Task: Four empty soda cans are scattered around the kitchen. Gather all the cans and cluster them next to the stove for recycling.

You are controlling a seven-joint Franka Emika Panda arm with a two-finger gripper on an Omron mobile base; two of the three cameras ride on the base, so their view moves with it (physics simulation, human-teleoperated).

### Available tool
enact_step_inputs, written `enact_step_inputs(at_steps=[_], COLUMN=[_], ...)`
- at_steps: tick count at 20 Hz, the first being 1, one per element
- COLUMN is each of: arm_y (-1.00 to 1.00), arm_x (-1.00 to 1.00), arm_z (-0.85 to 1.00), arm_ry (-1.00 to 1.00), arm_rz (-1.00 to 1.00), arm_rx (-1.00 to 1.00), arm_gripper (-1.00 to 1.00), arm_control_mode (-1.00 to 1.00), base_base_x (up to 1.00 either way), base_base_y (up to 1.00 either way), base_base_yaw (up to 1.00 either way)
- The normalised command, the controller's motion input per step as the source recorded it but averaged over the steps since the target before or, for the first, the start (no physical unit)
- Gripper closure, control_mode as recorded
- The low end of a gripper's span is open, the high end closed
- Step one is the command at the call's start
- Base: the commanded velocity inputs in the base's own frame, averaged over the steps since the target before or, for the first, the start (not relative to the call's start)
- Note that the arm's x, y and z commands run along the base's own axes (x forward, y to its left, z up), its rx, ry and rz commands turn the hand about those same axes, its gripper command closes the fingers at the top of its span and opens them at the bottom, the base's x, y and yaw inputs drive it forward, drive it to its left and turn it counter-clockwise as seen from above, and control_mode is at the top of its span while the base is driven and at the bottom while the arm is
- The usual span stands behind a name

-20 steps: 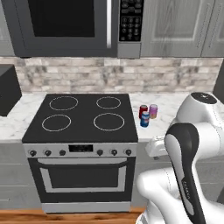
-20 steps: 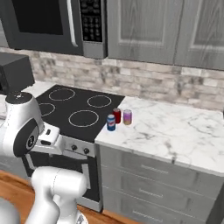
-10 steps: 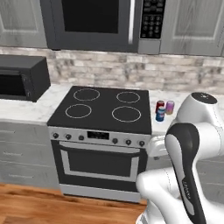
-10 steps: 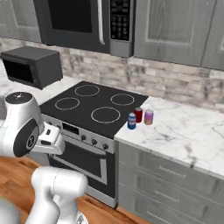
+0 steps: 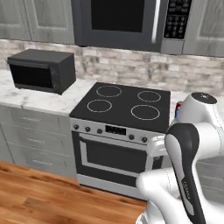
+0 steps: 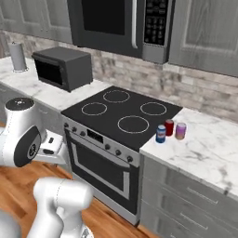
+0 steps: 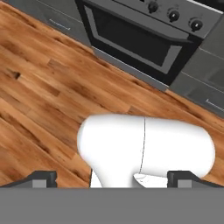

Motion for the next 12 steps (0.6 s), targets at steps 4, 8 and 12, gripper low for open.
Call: enact_step_inputs(at_steps=[4, 8, 12], arm_y=[0.00, 0.00, 0.00], arm_x=[0.00, 0.00, 0.00], arm_z=[0.00, 0.00, 0.00], arm_ry=[0.00, 0.00, 0.00], arm_rz=[0.00, 0.00, 0.00], arm_rx=[0.00, 0.00, 0.00], arm_gripper=[-1.00, -1.00, -1.00], arm_control_mode=[1.00, 1.00, 1.00], base_base_x=[-0.03, 0.00, 0.00], base_base_y=[0.11, 0.00, 0.01], base_base_yaw=[0.33, 0.36, 0.42])
